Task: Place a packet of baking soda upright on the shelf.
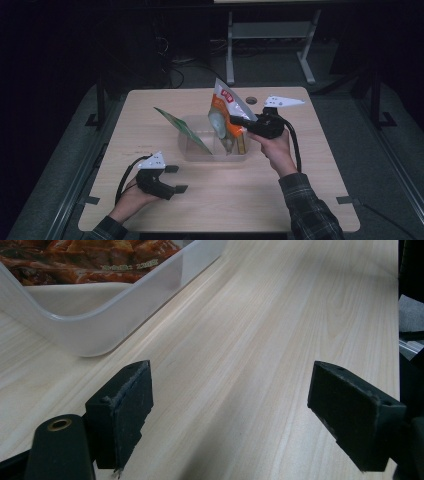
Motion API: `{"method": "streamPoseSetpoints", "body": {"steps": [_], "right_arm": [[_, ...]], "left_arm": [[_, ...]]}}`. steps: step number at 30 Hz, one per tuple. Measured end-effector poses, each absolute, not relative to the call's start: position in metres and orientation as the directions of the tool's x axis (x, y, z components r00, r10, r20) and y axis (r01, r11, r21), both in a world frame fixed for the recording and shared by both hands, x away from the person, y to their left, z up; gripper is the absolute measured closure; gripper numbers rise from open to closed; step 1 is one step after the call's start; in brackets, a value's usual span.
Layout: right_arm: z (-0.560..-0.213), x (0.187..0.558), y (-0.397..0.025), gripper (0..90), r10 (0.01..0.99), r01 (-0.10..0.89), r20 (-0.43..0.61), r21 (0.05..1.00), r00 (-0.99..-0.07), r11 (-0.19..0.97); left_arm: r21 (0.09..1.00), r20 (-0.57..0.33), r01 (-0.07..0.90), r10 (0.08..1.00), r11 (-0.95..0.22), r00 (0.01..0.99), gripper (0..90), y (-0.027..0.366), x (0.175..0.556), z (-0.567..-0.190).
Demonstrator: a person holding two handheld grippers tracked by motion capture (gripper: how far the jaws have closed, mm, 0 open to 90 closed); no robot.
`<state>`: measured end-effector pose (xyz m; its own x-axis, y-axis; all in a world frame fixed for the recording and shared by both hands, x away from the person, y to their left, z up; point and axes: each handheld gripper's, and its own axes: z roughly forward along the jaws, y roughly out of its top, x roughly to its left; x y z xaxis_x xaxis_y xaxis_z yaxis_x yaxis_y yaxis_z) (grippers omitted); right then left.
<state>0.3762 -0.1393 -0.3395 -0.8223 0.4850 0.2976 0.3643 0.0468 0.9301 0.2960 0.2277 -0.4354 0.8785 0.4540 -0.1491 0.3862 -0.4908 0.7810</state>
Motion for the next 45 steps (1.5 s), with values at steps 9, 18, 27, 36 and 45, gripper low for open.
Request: {"method": "streamPoseSetpoints", "body": {"steps": [9, 18, 27, 36, 45], "right_arm": [[-0.347, 0.385, -0.141, 90.0, 0.534, 0.379, 0.295, 0.924, -0.792, 0.053], [-0.353, 0.389, -0.139, 90.0, 0.576, 0.391, 0.282, 0.918, -0.767, 0.071], [-0.358, 0.391, -0.135, 90.0, 0.602, 0.402, 0.269, 0.911, -0.752, 0.095], [-0.373, 0.391, -0.136, 89.7, 0.617, 0.426, 0.281, 0.899, -0.735, 0.098], [-0.378, 0.393, -0.135, 85.5, 0.635, 0.441, 0.262, 0.887, -0.727, 0.138]], "left_arm": [[0.777, -0.139, 0.383, 0.457, -0.500, 0.879, 16.7, 0.228, 0.297, -0.436], [0.777, -0.137, 0.380, 0.454, -0.502, 0.880, 16.7, 0.228, 0.296, -0.436], [0.776, -0.141, 0.382, 0.453, -0.502, 0.880, 16.7, 0.227, 0.296, -0.436], [0.772, -0.149, 0.389, 0.452, -0.503, 0.879, 16.7, 0.225, 0.295, -0.438], [0.767, -0.149, 0.388, 0.447, -0.511, 0.882, 16.7, 0.224, 0.295, -0.439]]}}
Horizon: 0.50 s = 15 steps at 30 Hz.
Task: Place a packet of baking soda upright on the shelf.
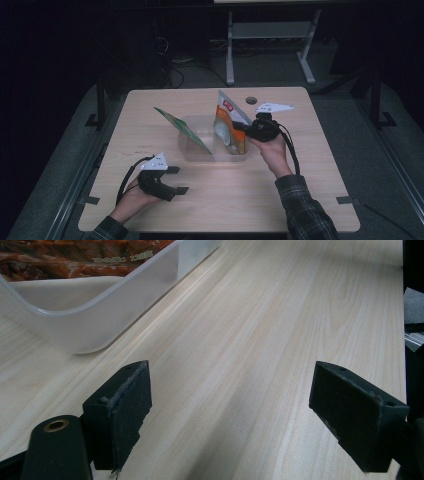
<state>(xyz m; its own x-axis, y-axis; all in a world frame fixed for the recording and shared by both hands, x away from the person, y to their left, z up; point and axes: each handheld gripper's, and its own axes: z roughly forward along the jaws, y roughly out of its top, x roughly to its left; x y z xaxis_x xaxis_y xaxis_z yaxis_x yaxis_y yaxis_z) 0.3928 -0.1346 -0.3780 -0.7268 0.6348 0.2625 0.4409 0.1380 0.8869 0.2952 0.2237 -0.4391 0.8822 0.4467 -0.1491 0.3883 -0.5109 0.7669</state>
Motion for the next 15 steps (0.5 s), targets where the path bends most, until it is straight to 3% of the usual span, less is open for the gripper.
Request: {"method": "streamPoseSetpoints", "body": {"steps": [7, 15], "right_arm": [[-0.370, 0.386, -0.141, 67.4, 0.632, 0.426, 0.263, 0.897, -0.729, 0.117], [-0.359, 0.365, -0.154, 47.1, 0.668, 0.387, 0.136, 0.889, -0.732, 0.243]], "left_arm": [[0.767, -0.144, 0.384, 0.446, -0.514, 0.884, 16.7, 0.224, 0.295, -0.438], [0.768, -0.143, 0.384, 0.447, -0.513, 0.883, 16.8, 0.225, 0.296, -0.438]]}}
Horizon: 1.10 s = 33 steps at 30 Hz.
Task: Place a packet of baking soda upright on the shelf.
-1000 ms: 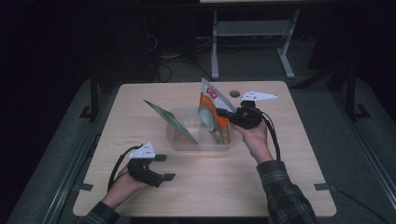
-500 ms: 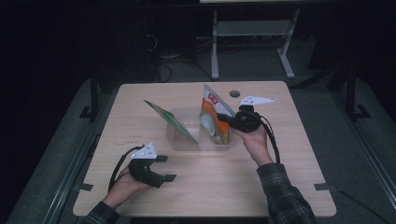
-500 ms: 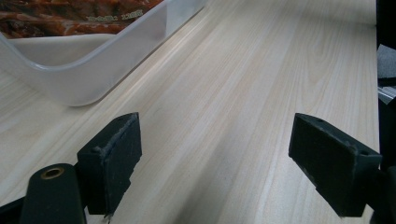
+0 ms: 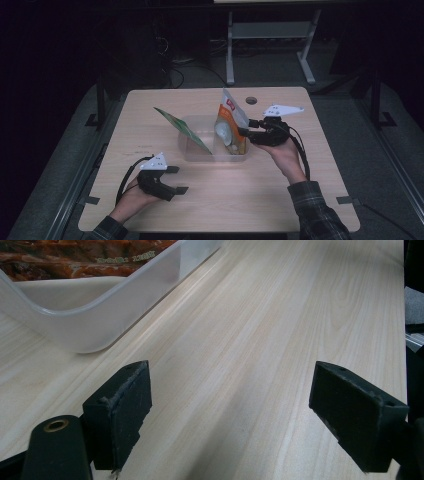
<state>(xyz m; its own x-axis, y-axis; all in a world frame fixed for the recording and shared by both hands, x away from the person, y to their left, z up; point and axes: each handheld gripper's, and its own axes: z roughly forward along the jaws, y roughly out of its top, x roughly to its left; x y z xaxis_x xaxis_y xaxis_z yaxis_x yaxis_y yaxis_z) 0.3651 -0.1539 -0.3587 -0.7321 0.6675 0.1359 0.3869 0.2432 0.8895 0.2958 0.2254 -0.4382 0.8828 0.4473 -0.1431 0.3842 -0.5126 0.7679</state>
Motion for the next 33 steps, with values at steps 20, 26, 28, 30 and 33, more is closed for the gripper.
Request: {"method": "streamPoseSetpoints", "body": {"steps": [20, 26, 28, 30, 33], "right_arm": [[-0.396, 0.307, -0.188, 33.9, 0.620, 0.420, 0.097, 0.815, -0.779, 0.400], [-0.414, 0.296, -0.194, 30.5, 0.614, 0.435, 0.086, 0.782, -0.785, 0.446], [-0.421, 0.292, -0.197, 29.6, 0.617, 0.432, 0.069, 0.775, -0.784, 0.462], [-0.429, 0.288, -0.200, 29.6, 0.625, 0.439, 0.060, 0.764, -0.778, 0.473], [-0.438, 0.281, -0.203, 29.9, 0.626, 0.453, 0.048, 0.733, -0.778, 0.507]], "left_arm": [[0.741, -0.135, 0.369, 0.414, -0.561, 0.900, 16.8, 0.220, 0.293, -0.442], [0.720, -0.105, 0.342, 0.392, -0.604, 0.914, 16.8, 0.219, 0.291, -0.444], [0.717, -0.114, 0.347, 0.390, -0.604, 0.914, 16.7, 0.220, 0.290, -0.445], [0.711, -0.118, 0.351, 0.388, -0.609, 0.914, 16.8, 0.221, 0.288, -0.446], [0.699, -0.106, 0.349, 0.393, -0.623, 0.913, 16.7, 0.224, 0.285, -0.448]]}}
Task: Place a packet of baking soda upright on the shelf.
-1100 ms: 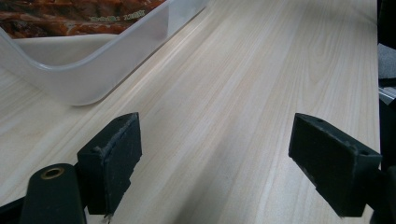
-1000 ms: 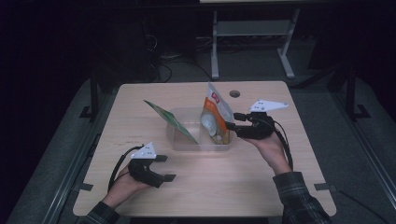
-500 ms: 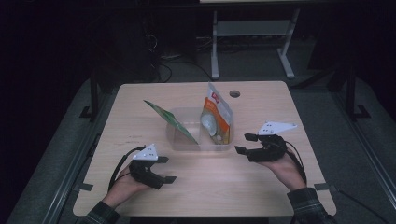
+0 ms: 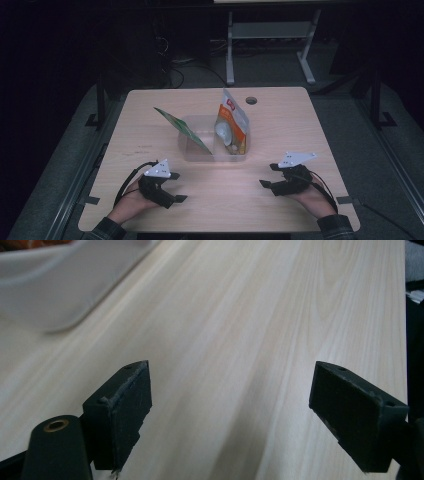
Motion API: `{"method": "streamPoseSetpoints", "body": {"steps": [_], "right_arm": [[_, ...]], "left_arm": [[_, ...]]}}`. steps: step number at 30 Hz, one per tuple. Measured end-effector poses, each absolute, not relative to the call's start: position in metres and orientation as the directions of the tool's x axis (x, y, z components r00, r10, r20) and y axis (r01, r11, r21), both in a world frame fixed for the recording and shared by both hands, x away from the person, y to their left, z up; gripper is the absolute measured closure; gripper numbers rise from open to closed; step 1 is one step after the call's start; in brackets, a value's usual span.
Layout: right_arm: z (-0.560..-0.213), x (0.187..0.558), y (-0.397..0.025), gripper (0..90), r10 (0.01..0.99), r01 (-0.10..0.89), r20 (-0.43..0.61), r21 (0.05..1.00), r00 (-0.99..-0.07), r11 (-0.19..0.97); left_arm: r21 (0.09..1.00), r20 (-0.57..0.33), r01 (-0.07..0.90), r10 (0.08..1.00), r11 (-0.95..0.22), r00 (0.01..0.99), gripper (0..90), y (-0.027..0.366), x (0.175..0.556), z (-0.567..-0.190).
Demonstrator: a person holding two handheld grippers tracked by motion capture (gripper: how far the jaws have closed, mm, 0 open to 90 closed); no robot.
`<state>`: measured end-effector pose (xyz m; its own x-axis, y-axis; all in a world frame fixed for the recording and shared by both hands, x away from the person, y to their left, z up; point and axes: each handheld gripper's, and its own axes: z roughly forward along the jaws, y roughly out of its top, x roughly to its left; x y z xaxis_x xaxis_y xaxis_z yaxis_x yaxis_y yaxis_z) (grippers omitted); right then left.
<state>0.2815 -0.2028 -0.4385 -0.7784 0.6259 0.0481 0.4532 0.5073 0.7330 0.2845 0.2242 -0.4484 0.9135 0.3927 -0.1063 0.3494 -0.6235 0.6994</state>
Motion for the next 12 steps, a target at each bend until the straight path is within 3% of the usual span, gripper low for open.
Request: {"method": "streamPoseSetpoints", "body": {"steps": [5, 12], "right_arm": [[-0.4456, 0.2745, -0.2058, 30.0, 0.630, 0.479, 0.050, 0.698, -0.775, 0.533], [-0.4397, 0.2757, -0.2069, 26.1, 0.626, 0.457, 0.044, 0.724, -0.778, 0.517]], "left_arm": [[0.694, -0.102, 0.361, 0.411, -0.623, 0.906, 16.8, 0.2275, 0.2821, -0.4507], [0.705, -0.080, 0.335, 0.399, -0.626, 0.914, 16.7, 0.2265, 0.2843, -0.4489]]}}
